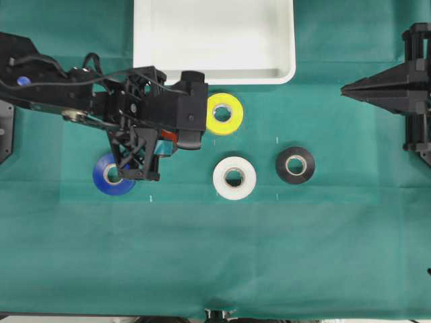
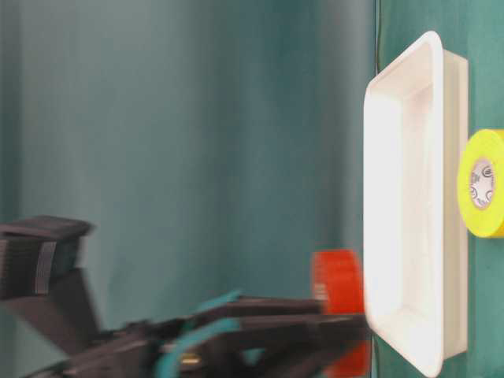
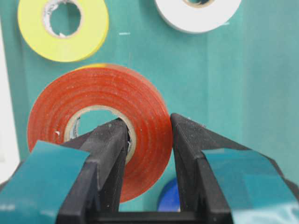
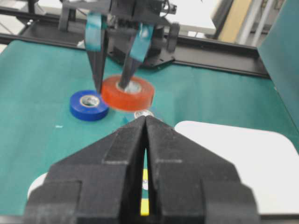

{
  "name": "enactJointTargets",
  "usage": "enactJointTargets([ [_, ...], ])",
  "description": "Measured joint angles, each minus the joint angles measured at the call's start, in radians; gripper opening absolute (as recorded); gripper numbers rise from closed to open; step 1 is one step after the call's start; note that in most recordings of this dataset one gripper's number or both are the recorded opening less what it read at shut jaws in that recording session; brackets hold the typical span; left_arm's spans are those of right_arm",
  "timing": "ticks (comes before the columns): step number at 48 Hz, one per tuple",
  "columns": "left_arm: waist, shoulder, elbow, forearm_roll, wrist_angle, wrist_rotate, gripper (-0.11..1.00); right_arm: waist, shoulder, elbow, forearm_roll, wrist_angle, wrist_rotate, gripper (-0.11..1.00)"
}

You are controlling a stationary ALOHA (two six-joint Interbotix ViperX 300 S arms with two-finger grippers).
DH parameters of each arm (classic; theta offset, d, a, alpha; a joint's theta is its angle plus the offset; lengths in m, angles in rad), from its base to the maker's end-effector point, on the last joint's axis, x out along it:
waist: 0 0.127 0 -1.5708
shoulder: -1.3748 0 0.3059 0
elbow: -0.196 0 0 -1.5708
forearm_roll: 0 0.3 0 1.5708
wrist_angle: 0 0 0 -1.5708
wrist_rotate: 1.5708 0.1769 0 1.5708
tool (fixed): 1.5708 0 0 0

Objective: Pick up the tape from a random location and place it into the white case.
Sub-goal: 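Lift the orange-red roll with the left gripper toward the white tray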

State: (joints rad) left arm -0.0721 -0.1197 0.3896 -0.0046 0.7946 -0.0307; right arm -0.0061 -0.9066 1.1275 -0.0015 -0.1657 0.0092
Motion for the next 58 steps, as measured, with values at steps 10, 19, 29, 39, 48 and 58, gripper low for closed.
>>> enactJointTargets([
  [10, 0.0, -0.071, -0.078, 0.003, 0.08, 0.002, 0.24, 0.0, 0.0, 0.0, 0.0, 0.0, 0.002, 0.0],
  [19, 0.0, -0.097, -0.117, 0.003, 0.141, 0.002, 0.24, 0.0, 0.002, 0.0, 0.0, 0.0, 0.0, 0.0],
  [29, -0.002, -0.098, -0.13, 0.003, 0.16, 0.0, 0.24, 0.0, 0.0, -0.002, 0.0, 0.0, 0.0, 0.0],
  [39, -0.002, -0.097, -0.13, 0.003, 0.161, 0.002, 0.24, 0.0, 0.0, -0.002, 0.0, 0.0, 0.0, 0.0],
  [48, -0.002, -0.097, -0.13, 0.003, 0.161, 0.002, 0.24, 0.0, 0.002, -0.002, 0.0, 0.0, 0.0, 0.0],
  [58, -0.002, -0.097, -0.13, 0.003, 0.161, 0.002, 0.24, 0.0, 0.0, -0.002, 0.0, 0.0, 0.0, 0.0],
])
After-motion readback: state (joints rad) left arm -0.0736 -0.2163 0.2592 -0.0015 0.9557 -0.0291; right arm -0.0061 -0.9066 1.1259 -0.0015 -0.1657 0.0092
